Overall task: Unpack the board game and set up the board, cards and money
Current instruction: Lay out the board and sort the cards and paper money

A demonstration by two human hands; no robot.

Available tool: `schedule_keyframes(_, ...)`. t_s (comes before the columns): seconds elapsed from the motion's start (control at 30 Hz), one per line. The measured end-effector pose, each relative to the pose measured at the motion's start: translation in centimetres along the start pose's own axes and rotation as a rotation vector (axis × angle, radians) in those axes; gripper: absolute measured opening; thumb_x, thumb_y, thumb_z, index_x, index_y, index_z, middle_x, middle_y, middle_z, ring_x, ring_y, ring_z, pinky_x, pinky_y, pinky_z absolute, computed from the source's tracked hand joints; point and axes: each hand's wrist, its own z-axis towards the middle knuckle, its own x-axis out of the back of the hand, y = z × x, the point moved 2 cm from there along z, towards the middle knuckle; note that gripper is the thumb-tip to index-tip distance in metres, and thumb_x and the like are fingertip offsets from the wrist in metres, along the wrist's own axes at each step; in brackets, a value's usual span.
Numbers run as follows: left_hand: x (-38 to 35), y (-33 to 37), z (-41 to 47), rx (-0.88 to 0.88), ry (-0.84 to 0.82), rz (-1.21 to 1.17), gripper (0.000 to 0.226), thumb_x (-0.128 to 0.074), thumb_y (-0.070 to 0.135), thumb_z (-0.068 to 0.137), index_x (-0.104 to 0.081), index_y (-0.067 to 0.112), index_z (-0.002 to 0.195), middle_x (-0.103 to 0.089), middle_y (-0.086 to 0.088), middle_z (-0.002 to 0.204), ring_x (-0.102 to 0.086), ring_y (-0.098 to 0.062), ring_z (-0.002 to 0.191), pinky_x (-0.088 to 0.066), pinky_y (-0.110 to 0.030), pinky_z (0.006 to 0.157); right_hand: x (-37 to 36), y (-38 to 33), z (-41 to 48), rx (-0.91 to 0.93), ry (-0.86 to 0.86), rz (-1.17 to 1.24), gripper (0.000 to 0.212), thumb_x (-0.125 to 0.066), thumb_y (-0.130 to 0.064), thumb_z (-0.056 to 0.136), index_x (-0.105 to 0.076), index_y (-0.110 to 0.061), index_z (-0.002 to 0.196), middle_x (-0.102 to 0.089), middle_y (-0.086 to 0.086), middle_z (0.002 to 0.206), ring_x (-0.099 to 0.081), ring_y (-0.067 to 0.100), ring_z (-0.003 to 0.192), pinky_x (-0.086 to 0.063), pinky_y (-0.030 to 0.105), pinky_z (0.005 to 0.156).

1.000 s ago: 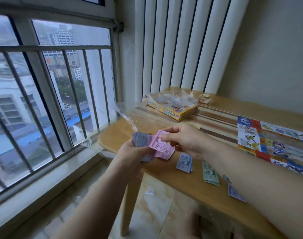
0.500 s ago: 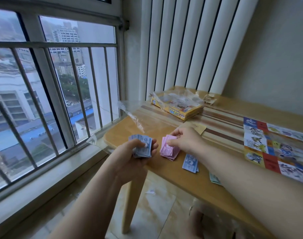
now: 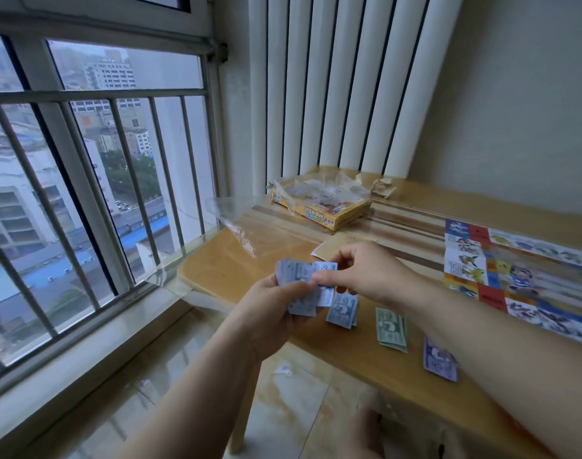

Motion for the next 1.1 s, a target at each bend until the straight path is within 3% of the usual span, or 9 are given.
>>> schedule_keyframes(0.1,-0.6,0.0,-0.3,0.023,-0.051,-0.094,0.017,-0.043,-0.007,0.092,-0.057,-0.005,0.102,-0.071,-0.019,0.08,-0.071,-0.024,0.07,-0.06,-0.03,0.062,0.7,0.9,-0.3,-0.06,-0.008,0.088,0.018,-0.079,-0.027,0.075,-0.063,-0.018,0.07,-0.059,-0.007,0.06,-0.05,0.005,0.051,-0.04,0.022,0.054)
schedule_keyframes(0.27,-1.3,-0.5,-0.5,-0.002,-0.032,0.057,0.02,-0.052,-0.011,0.088,-0.06,0.003,0.1,-0.07,-0.015,0.085,-0.069,-0.023,0.076,-0.058,-0.028,0.068,0.8,1.4,-0.9,-0.102,-0.056,0.205,0.01,-0.075,-0.019,0.079,-0.067,-0.016,0.076,-0.06,0.001,0.066,-0.049,0.009,0.054,-0.039,0.021,0.053)
schedule_keyframes(0.4,-1.9,-0.8,-0.4,0.03,-0.036,0.056,0.019,-0.053,-0.01,0.087,-0.059,0.001,0.102,-0.07,-0.016,0.088,-0.069,-0.025,0.08,-0.058,-0.026,0.066,1.3,1.6,-1.3,-0.1,0.003,0.105,0.009,-0.073,-0.019,0.082,-0.067,-0.015,0.077,-0.061,-0.004,0.062,-0.05,0.002,0.047,-0.039,0.019,0.051)
schedule_keyframes(0.6,-1.9,-0.9,-0.6,0.038,-0.072,0.063,0.02,-0.048,-0.01,0.09,-0.056,-0.001,0.106,-0.071,-0.018,0.086,-0.07,-0.026,0.077,-0.06,-0.029,0.068,2.2,2.3,-1.9,-0.106,0.054,0.116,0.009,-0.074,-0.02,0.081,-0.067,-0.017,0.076,-0.065,-0.002,0.068,-0.055,0.011,0.06,-0.041,0.025,0.061)
schedule_keyframes(0.8,-2.0,-1.1,-0.1,0.015,0.003,0.153,0.018,-0.059,-0.006,0.085,-0.061,0.004,0.1,-0.073,-0.009,0.078,-0.07,-0.019,0.072,-0.058,-0.025,0.061,2.4,2.5,-2.0,-0.166,0.019,0.282,0.005,-0.072,-0.009,0.081,-0.071,-0.011,0.077,-0.07,0.025,0.092,-0.058,0.028,0.08,-0.049,0.046,0.084)
schedule_keyframes(0.97,-2.6,-1.0,0.0,0.071,-0.032,-0.015,0.016,-0.048,-0.001,0.093,-0.055,-0.006,0.106,-0.07,-0.021,0.086,-0.071,-0.028,0.076,-0.058,-0.03,0.059,2.4,2.4,-2.2,-0.136,-0.007,0.168,0.009,-0.071,-0.011,0.083,-0.07,-0.017,0.076,-0.071,0.02,0.092,-0.06,0.023,0.077,-0.052,0.043,0.084)
schedule_keyframes(1.1,-2.4,-0.9,-0.2,0.068,-0.052,-0.062,0.018,-0.038,-0.007,0.094,-0.054,-0.008,0.104,-0.067,-0.026,0.092,-0.071,-0.03,0.075,-0.059,-0.03,0.058,2.1,2.7,-2.0,-0.16,-0.006,0.216,0.009,-0.072,-0.009,0.082,-0.069,-0.017,0.082,-0.071,0.018,0.091,-0.062,0.024,0.079,-0.051,0.046,0.088)
